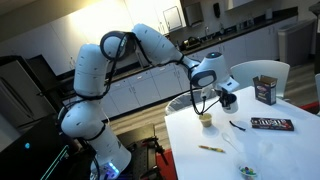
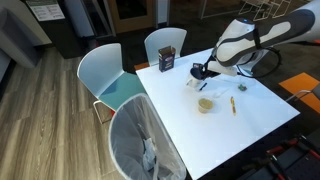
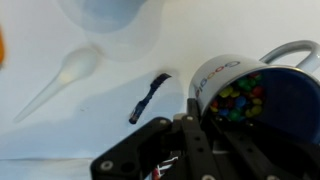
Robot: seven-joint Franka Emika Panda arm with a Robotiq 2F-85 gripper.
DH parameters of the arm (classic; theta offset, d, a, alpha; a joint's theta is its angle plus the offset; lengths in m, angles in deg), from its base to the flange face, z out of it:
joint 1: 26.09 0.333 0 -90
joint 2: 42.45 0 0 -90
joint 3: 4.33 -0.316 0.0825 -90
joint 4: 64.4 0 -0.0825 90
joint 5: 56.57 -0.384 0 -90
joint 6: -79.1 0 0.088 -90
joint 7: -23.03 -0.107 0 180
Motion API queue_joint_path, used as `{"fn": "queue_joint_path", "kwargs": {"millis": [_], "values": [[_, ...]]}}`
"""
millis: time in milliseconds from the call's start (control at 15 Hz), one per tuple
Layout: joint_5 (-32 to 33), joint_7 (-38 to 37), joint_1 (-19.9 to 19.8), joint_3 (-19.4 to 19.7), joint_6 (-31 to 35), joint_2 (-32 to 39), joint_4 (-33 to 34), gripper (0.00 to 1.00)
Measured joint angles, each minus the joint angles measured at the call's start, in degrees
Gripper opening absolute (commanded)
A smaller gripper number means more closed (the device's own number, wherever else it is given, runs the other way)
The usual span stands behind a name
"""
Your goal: Move the mug backwards.
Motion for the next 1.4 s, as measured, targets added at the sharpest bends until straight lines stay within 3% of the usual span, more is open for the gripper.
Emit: {"fn": "queue_joint_path", "kwargs": {"millis": [400,733,867,933,1067,1400], "values": [[-0.72,-0.20,0.14,-0.10,0.20,6.89,5.81,0.01],[-0.55,-1.78,1.68,1.97,0.16,9.94,8.20,0.01],[-0.48,-2.82,2.57,3.02,0.10,10.52,8.88,0.12],[-0.43,-3.42,2.95,3.44,0.06,10.66,9.16,0.32],[-0.33,-4.41,3.67,4.19,0.02,10.90,9.71,0.42],[-0.26,-5.04,4.41,4.52,0.02,10.69,11.09,0.79]]}}
